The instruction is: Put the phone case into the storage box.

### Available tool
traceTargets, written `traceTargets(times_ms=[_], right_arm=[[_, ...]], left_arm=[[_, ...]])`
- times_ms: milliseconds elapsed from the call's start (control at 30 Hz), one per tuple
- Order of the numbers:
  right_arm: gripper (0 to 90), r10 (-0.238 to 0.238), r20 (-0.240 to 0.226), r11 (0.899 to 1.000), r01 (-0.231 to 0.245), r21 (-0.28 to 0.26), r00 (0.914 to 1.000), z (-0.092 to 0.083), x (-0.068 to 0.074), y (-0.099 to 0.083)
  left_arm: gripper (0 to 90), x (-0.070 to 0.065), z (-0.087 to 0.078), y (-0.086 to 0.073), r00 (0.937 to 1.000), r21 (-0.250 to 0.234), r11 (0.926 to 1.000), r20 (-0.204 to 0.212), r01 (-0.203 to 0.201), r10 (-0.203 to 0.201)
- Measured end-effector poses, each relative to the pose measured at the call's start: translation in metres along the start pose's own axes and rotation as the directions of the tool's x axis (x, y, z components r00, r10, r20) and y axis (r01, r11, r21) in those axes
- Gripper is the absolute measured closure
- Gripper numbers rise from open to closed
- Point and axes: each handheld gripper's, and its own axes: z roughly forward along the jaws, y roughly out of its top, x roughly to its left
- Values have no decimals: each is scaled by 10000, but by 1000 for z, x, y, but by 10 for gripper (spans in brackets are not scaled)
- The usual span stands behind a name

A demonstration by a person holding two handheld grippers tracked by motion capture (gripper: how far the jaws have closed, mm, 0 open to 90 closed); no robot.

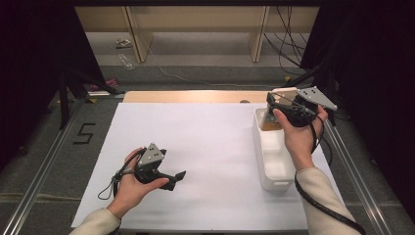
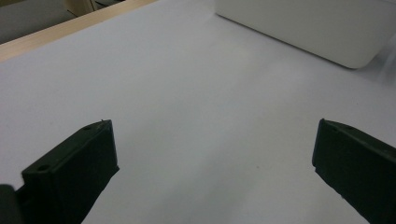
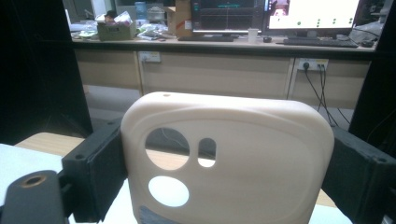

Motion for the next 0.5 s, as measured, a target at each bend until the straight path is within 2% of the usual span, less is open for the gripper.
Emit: traceTargets(times_ms=[500], right_arm=[[120, -176, 183, 9997, 172, 179, 9997, 9, 2, 1]], left_arm=[[0, 0, 0, 0, 10000, -17, 10000, 0, 4, -4]])
